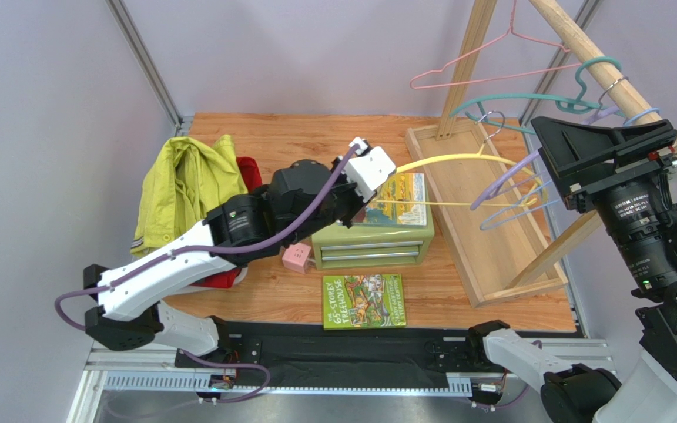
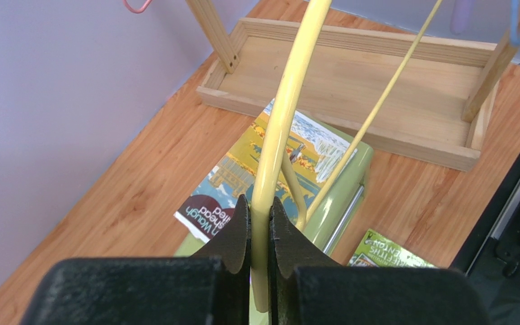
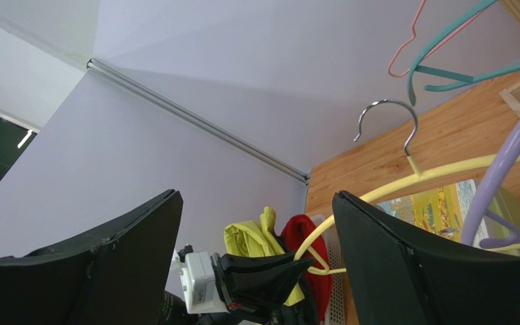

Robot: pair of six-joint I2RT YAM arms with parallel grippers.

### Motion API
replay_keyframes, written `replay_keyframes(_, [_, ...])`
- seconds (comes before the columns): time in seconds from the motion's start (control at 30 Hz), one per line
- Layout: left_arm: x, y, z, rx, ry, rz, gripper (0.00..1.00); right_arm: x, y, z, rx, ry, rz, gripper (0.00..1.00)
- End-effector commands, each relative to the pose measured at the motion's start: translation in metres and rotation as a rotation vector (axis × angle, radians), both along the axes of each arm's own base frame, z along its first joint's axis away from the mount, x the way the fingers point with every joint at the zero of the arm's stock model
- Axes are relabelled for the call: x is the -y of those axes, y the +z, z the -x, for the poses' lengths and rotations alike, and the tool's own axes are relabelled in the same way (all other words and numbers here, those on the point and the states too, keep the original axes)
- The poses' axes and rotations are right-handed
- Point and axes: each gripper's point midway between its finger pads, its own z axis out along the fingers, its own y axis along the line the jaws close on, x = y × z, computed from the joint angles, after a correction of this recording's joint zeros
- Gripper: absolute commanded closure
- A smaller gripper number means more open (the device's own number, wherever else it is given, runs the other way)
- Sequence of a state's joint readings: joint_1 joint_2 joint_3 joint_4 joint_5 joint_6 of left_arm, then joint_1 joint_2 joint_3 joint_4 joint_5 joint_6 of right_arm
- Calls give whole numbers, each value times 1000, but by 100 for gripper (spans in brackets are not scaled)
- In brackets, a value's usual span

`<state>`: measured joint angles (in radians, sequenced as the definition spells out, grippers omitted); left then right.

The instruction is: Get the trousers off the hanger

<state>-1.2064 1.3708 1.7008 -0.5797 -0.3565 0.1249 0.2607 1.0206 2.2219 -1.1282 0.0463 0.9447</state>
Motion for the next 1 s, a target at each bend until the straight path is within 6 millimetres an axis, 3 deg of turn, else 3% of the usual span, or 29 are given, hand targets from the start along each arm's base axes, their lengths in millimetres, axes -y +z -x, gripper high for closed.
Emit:
replay_keyframes(0.0, [-30,44,15,68,-27,128,100,-13,1,-4,6,65,22,13])
replay_keyframes(0.27, [-76,47,9,110,82,49,100,-34,-14,-14,-57,170,28,13])
replay_keyframes(0.53, [-85,32,-9,99,225,57,100,-42,-19,-15,-74,211,44,13])
replay_keyframes(0.8, [-105,51,-10,129,278,65,100,-58,-27,-21,-110,297,58,12])
replay_keyframes(0.97, [-130,63,-12,142,356,14,100,-90,-52,-28,-216,487,59,12])
